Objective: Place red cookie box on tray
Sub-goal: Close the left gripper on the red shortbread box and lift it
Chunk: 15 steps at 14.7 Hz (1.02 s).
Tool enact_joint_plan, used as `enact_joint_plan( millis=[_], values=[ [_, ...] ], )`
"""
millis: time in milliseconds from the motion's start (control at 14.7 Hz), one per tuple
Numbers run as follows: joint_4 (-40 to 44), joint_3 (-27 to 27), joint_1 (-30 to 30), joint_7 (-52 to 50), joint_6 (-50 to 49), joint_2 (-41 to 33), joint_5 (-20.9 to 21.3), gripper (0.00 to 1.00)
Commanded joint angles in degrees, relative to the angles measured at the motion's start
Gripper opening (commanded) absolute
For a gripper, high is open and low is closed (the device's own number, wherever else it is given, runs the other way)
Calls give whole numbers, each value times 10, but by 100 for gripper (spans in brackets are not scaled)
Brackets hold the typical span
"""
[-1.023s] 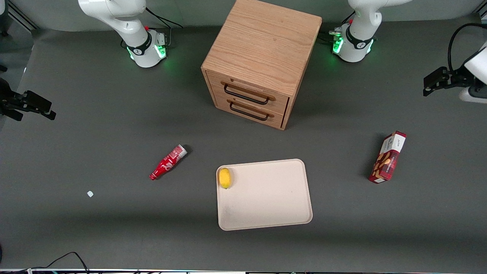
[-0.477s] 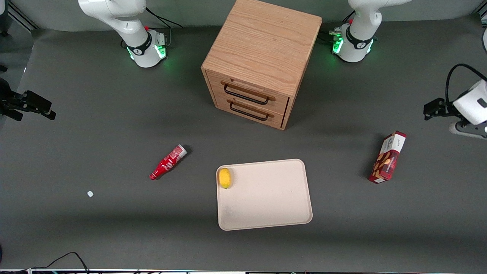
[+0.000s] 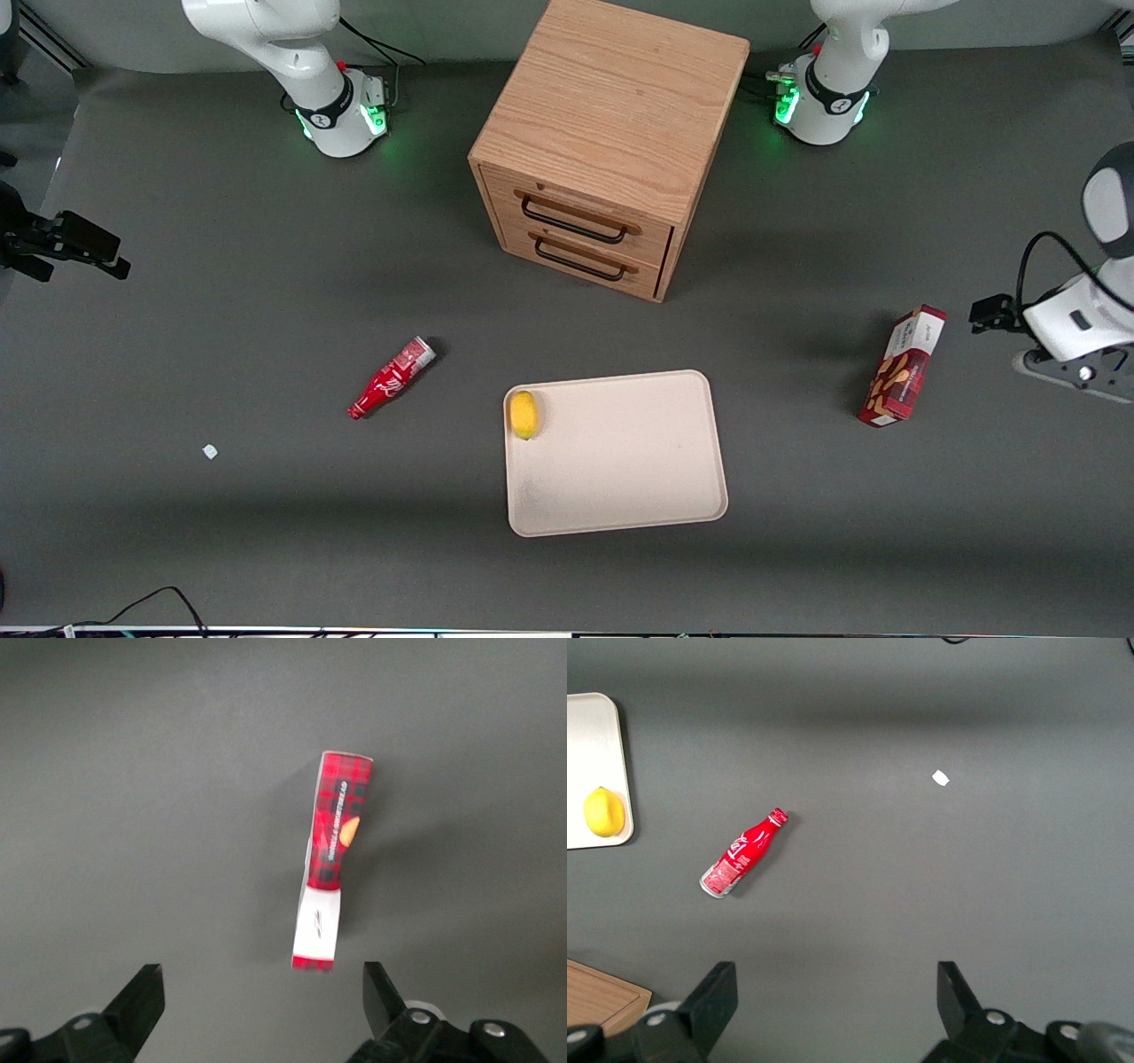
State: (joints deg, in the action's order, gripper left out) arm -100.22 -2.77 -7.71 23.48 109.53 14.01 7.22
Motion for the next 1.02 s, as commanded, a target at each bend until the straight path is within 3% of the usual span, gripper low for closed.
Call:
enact_joint_plan(
  millis=[0,409,955],
  values=[
    [-71,3,-2,19,98,0,6,100],
    [-181,1,0,36,226,8,-3,100],
    [-208,1,6,49,321,57,-35,100]
  ],
)
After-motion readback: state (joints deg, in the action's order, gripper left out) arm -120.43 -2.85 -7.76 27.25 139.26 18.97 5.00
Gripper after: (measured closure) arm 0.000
